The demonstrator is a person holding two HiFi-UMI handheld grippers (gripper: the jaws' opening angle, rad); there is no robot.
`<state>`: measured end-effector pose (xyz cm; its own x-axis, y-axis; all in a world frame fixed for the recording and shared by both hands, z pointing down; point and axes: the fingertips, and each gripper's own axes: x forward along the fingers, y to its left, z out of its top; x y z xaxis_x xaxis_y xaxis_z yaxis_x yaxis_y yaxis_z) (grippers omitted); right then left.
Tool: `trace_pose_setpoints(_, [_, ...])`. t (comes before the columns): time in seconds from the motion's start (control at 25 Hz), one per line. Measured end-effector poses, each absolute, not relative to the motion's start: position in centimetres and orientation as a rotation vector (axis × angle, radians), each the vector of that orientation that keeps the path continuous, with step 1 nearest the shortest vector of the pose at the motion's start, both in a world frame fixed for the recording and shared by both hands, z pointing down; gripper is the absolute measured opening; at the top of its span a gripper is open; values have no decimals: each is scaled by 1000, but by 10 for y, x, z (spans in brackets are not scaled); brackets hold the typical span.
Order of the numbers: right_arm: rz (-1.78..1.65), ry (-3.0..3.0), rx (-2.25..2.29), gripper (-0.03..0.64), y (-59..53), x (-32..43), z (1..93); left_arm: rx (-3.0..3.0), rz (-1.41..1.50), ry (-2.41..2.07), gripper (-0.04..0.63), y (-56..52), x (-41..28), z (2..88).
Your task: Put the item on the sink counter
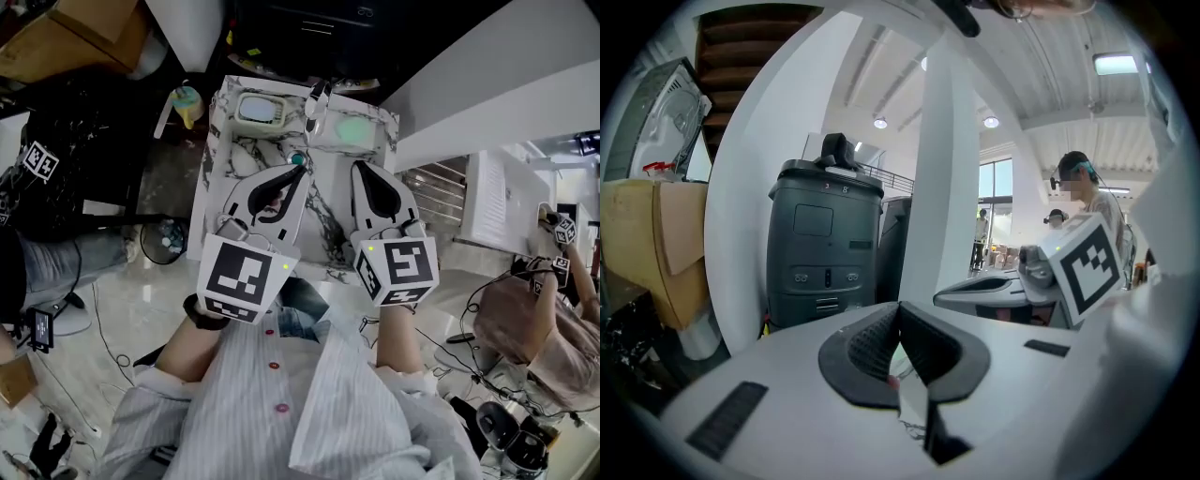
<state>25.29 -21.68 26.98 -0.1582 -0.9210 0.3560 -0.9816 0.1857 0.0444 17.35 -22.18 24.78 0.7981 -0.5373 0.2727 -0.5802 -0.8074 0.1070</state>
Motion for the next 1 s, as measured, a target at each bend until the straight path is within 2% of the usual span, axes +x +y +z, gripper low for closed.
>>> trace_pose_setpoints(1.0, [397,-2041,1653,11,-272,319,382,2648,509,-778,15,-259,232,352])
